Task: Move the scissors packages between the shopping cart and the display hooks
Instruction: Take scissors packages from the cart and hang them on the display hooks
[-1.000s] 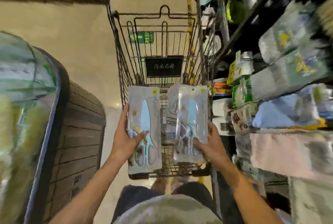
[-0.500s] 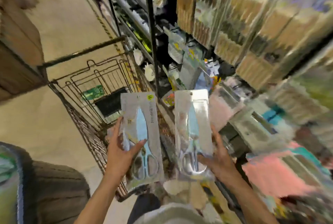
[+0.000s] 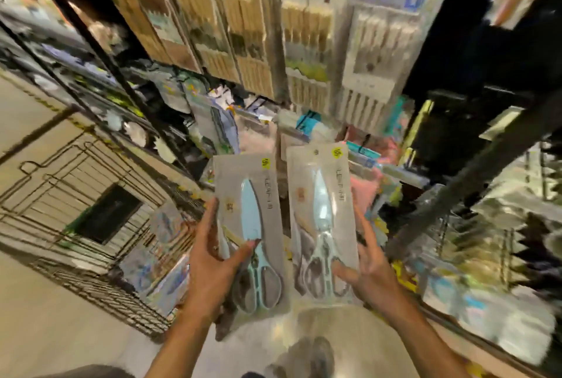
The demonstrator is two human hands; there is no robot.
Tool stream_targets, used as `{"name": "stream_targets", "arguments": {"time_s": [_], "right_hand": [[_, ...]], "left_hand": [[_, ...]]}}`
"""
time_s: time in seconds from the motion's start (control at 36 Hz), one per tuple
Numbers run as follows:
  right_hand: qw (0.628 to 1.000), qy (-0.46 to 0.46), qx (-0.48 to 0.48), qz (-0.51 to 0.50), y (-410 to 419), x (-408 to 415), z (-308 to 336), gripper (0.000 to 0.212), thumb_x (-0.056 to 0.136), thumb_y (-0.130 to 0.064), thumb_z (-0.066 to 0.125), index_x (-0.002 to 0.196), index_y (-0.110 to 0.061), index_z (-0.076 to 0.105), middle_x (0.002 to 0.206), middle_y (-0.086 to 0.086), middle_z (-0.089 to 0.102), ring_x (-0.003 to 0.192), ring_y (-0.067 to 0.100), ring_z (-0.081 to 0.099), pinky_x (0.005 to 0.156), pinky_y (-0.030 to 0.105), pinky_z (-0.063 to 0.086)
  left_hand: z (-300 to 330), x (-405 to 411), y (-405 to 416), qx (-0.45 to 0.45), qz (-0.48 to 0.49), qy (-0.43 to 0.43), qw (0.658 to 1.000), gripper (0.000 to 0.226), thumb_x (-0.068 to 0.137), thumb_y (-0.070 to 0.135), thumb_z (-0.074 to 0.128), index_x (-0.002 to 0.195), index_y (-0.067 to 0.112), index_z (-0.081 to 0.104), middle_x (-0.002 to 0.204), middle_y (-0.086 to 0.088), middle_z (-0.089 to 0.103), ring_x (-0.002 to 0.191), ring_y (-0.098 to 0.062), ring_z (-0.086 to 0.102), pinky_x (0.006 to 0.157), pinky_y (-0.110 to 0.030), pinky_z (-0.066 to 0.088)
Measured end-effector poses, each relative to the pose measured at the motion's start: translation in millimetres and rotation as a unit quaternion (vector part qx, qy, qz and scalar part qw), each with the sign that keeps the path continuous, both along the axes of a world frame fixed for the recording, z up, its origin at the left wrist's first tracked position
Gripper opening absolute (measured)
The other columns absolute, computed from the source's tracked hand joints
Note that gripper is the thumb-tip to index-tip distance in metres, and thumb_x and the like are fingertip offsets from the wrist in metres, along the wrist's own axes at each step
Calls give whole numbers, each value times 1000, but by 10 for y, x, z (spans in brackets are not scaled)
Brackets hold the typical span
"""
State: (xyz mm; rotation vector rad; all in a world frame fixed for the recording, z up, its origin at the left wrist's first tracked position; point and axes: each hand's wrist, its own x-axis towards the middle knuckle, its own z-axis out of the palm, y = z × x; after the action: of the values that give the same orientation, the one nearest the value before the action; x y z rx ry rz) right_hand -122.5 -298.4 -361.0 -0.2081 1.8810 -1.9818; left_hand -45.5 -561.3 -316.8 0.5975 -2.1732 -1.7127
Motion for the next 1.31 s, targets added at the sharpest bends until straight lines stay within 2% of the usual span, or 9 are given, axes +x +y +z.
{"name": "stream_targets", "arguments": {"time_s": [0.11, 0.25, 0.33, 0.47, 0.58, 0.75, 0.94, 1.03, 1.31], "right_hand": [[998, 1, -19, -56, 340, 352, 79, 97, 77, -23, 84, 146, -63, 29, 155, -18, 43, 135, 8, 52, 95, 25, 55], [993, 12, 2, -116, 695, 896, 233, 99, 88, 9, 69, 153, -49, 22, 155, -2, 46, 129, 20, 59, 88, 34, 59], [987, -5, 14, -159, 867, 1225, 319, 99, 87, 6, 70, 152, -51, 22, 139, 0, 63, 111, 35, 68, 78, 53, 60], [974, -11, 51, -222, 1134, 1756, 382, 102, 86, 8, 70, 153, -50, 19, 129, -7, 70, 116, 19, 69, 88, 41, 60], [963, 5, 60, -261, 1364, 2105, 500, 99, 81, -5, 75, 152, -51, 23, 137, -24, 61, 124, 7, 62, 91, 32, 58], [950, 38, 58, -305, 1818, 2454, 642, 101, 82, 3, 73, 152, -48, 22, 131, -28, 63, 121, 7, 64, 87, 27, 58], [930, 81, 38, -356, 2548, 2727, 745, 103, 77, 1, 77, 151, -50, 27, 147, -15, 54, 131, 15, 58, 97, 40, 56], [924, 105, 41, -365, 2963, 2871, 834, 102, 82, 2, 76, 149, -57, 27, 150, -9, 51, 131, 17, 58, 99, 45, 55], [902, 194, 76, -377, 4466, 2943, 1344, 99, 84, -6, 75, 153, -51, 20, 152, -19, 46, 130, 10, 57, 106, 40, 51]], "left_hand": [[25, 66, 311, 19, -50, 6, 999, 95, 75, 24, 86, 147, 59, 35, 155, 31, 38, 144, -1, 39, 117, -50, 40], [13, 228, 582, 40, -109, 18, 993, 97, 72, 22, 88, 146, 59, 36, 150, 33, 42, 140, 1, 44, 115, -41, 44], [-1, 328, 694, 60, -134, 24, 989, 97, 70, 18, 88, 149, 48, 39, 140, 42, 47, 130, 13, 48, 110, -28, 47], [-42, 558, 867, 77, -180, 24, 980, 98, 75, 9, 88, 150, 49, 39, 150, 16, 52, 131, -5, 56, 102, -32, 54], [107, 725, 1134, 88, -209, 38, 973, 97, 76, -2, 84, 154, 34, 38, 130, 35, 60, 116, 8, 62, 86, -11, 54], [227, 814, 1580, 74, -250, 49, 964, 98, 75, 8, 86, 150, 48, 37, 136, 16, 62, 116, 0, 66, 88, -22, 59], [498, 925, 2475, 62, -289, 89, 951, 95, 78, -1, 83, 152, 36, 37, 121, 45, 60, 113, 17, 58, 89, -8, 52], [577, 992, 2947, 72, -302, 96, 946, 99, 76, 5, 86, 150, 49, 37, 144, 18, 57, 125, -1, 60, 100, -27, 55], [1201, 1001, 4530, 75, -347, 152, 922, 101, 77, 6, 85, 151, 52, 34, 133, 25, 64, 121, -1, 63, 101, -39, 55]]}}
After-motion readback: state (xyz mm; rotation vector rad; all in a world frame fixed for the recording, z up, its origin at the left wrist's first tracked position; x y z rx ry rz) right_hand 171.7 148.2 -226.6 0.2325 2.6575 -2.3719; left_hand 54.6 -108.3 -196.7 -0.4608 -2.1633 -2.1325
